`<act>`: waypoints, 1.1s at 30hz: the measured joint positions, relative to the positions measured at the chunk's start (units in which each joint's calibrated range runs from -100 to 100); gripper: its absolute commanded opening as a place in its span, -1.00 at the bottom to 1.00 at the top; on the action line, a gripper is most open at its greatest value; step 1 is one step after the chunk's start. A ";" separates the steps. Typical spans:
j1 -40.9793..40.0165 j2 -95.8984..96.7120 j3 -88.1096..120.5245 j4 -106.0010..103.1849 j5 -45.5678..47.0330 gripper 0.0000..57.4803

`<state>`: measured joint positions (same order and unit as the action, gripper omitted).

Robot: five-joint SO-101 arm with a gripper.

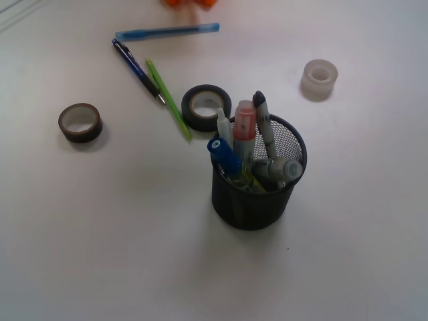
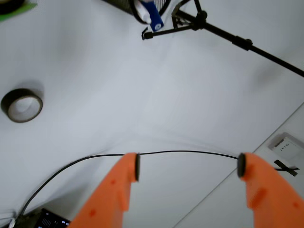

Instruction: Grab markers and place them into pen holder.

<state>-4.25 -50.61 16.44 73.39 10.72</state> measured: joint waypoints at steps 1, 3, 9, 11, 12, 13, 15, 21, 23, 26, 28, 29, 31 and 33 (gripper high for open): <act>-0.37 -4.36 7.55 -4.49 0.05 -0.16; -0.07 -12.54 22.82 -13.74 0.20 -0.16; 0.22 -31.45 59.03 -30.32 1.27 -0.16; 0.30 -35.89 66.67 -31.36 1.32 -0.16; 0.07 -37.72 69.72 -31.79 1.32 -0.16; 0.00 -39.63 72.51 -32.05 1.17 -0.16; 0.15 -43.12 77.18 -32.05 0.54 -0.16; 0.30 -47.21 81.67 -31.79 -4.79 -0.17; 1.11 -47.21 81.67 -31.27 -7.13 -0.18; 1.70 -47.21 81.67 -27.82 -10.74 -0.18; 4.37 -47.30 81.67 -25.05 -12.06 -0.24; 4.81 -47.30 81.67 -23.50 -12.41 -0.35; 4.59 -47.39 81.40 -20.65 -12.60 -0.67; 5.77 -47.65 81.13 -18.57 -12.50 -0.95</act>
<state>1.52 -98.26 97.57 54.82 -1.78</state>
